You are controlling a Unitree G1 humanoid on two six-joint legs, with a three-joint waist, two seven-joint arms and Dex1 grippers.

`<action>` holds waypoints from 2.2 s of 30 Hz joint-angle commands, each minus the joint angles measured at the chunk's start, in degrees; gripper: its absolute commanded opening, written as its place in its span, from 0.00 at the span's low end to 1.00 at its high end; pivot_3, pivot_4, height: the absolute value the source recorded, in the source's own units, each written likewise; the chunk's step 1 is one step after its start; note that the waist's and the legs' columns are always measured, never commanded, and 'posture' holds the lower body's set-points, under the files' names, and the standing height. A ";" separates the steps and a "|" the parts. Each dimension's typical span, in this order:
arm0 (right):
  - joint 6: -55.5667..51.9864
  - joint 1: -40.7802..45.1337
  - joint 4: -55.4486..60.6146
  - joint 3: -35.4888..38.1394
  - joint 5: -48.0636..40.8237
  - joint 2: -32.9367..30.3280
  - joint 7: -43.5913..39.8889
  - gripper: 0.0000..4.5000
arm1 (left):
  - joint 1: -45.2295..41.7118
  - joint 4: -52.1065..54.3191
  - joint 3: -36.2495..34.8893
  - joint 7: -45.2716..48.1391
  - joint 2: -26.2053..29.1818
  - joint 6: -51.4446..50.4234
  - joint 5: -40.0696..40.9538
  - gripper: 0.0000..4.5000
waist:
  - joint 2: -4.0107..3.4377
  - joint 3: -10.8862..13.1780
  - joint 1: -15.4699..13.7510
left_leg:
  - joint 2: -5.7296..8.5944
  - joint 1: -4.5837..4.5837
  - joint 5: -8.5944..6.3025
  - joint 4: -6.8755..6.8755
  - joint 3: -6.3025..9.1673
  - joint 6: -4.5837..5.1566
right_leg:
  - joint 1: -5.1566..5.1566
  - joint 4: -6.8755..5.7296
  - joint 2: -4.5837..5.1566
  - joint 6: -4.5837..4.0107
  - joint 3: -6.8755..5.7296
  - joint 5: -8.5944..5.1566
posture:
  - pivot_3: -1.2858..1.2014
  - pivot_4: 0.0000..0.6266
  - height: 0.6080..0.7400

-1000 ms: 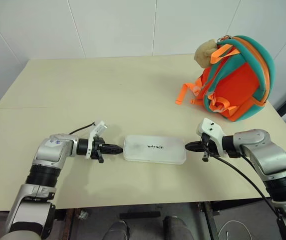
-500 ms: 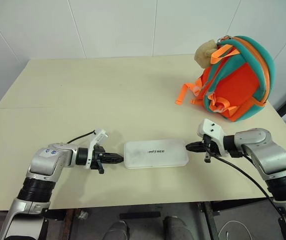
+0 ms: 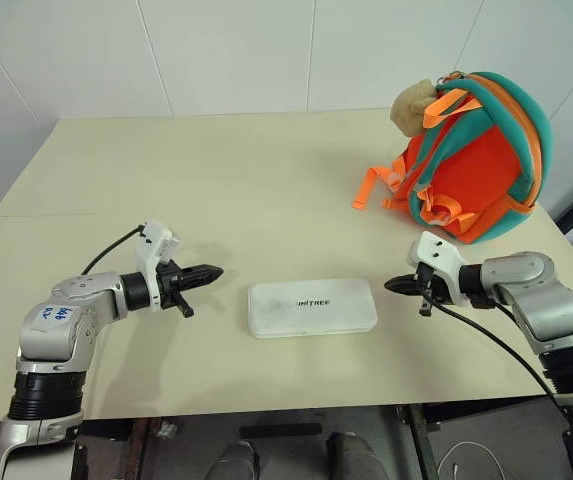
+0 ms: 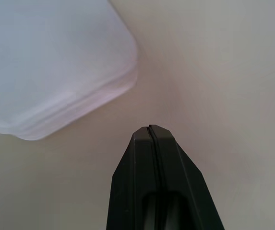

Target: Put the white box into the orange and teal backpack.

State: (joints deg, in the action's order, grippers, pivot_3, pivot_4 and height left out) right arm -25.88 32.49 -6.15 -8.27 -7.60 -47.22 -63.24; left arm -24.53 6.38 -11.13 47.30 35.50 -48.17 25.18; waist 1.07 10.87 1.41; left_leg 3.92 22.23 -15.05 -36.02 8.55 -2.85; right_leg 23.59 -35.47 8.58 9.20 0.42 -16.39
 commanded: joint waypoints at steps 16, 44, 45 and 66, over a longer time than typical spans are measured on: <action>1.79 1.79 -1.48 2.64 0.26 -1.90 2.21 1.00 | -4.62 -1.42 -8.84 -9.43 -2.81 -24.57 16.57 0.99 | 0.00 0.00 0.10 | 0.00 -0.01 -0.04 -0.02 -0.01 0.07 | 0.00 -0.03 -0.01 0.00 0.01 0.00 | 0.52 0.24 1.00; 1.18 0.73 0.57 1.07 0.11 2.24 5.90 1.00 | -8.54 -26.93 -18.31 -32.83 -15.26 -44.33 33.96 0.99 | 0.00 -0.01 -1.52 | 0.02 -0.09 0.12 -0.13 -0.02 -0.23 | -0.10 -0.08 -0.01 0.00 0.04 0.06 | 0.52 0.24 1.00; 1.16 0.75 0.66 1.02 0.14 2.42 5.96 1.00 | -8.25 -26.72 -17.67 -33.39 -15.65 -44.33 34.87 0.99 | 0.00 -0.01 -1.62 | 0.03 -0.09 0.12 -0.14 -0.02 -0.23 | -0.11 -0.07 0.00 0.02 0.04 0.07 | 0.52 0.24 1.00; 1.88 0.85 0.84 0.96 0.97 3.49 6.56 1.00 | -10.82 -28.78 -11.04 -41.43 -16.94 -44.33 41.77 0.99 | 0.00 -0.01 -1.54 | 0.05 -0.09 0.12 -0.15 -0.02 -0.22 | -0.16 0.00 0.00 0.05 0.04 0.10 | 0.52 0.24 1.00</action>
State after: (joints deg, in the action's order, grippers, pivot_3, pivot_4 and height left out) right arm -24.87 33.00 -7.16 -8.25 -6.16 -44.02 -56.72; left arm -36.24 -21.31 -24.64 7.89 20.00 -91.29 67.41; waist 1.07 10.86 -0.14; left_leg 3.97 22.14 -14.93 -36.18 8.53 -3.07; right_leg 23.43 -35.47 8.59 9.26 0.46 -16.30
